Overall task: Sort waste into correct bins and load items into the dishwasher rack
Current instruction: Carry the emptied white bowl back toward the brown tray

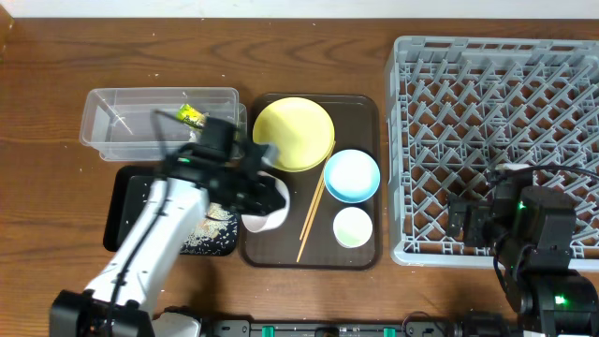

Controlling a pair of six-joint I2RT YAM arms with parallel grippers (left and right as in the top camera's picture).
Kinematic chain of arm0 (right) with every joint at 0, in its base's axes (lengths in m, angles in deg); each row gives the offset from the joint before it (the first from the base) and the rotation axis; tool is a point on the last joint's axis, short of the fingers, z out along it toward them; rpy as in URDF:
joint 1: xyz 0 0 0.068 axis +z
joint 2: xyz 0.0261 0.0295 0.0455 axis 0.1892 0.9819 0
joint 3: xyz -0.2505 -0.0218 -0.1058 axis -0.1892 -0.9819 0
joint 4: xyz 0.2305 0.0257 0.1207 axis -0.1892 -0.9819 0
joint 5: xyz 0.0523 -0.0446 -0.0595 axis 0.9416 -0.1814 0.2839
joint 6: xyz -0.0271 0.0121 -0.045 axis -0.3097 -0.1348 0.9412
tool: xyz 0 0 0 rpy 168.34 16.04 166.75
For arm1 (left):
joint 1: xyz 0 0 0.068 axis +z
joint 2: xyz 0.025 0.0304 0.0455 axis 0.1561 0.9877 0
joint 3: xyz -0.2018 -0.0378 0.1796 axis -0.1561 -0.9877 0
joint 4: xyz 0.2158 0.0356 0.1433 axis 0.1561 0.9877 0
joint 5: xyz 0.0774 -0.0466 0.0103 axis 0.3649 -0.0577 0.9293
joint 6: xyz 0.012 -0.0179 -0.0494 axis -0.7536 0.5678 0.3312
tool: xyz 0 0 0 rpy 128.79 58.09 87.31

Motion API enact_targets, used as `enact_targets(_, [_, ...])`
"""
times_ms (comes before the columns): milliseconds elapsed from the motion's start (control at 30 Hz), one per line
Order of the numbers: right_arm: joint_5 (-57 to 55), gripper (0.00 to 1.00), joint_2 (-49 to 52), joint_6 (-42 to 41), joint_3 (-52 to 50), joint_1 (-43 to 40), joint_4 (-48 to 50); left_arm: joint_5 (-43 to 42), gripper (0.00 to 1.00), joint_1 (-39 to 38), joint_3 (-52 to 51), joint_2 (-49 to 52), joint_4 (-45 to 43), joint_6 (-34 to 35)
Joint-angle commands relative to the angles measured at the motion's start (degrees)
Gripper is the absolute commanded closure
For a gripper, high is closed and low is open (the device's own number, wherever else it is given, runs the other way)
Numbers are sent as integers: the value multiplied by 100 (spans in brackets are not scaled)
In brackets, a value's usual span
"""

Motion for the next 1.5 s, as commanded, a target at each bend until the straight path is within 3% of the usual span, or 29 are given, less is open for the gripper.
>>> enact_targets(0, [28, 1, -9, -59, 111, 26, -7, 1753, 94, -649, 118, 203, -103, 529])
enact_targets(333, [28, 1, -9, -59, 111, 24, -7, 2223, 93, -1613, 118, 896, -520, 702])
enact_targets(500, [28, 1, -9, -59, 111, 24, -7, 2225, 66, -1637, 120, 892, -516, 695])
enact_targets(700, [28, 1, -9, -57, 111, 26, -9, 2223, 50, -1637, 525, 627, -149, 675])
enact_targets(933, [28, 1, -9, -59, 111, 24, -9, 2181, 41, -1657, 1073, -48, -236, 682])
enact_targets(1467, [28, 1, -9, -59, 111, 24, -50, 2118, 40, -2632, 839, 940, -380, 940])
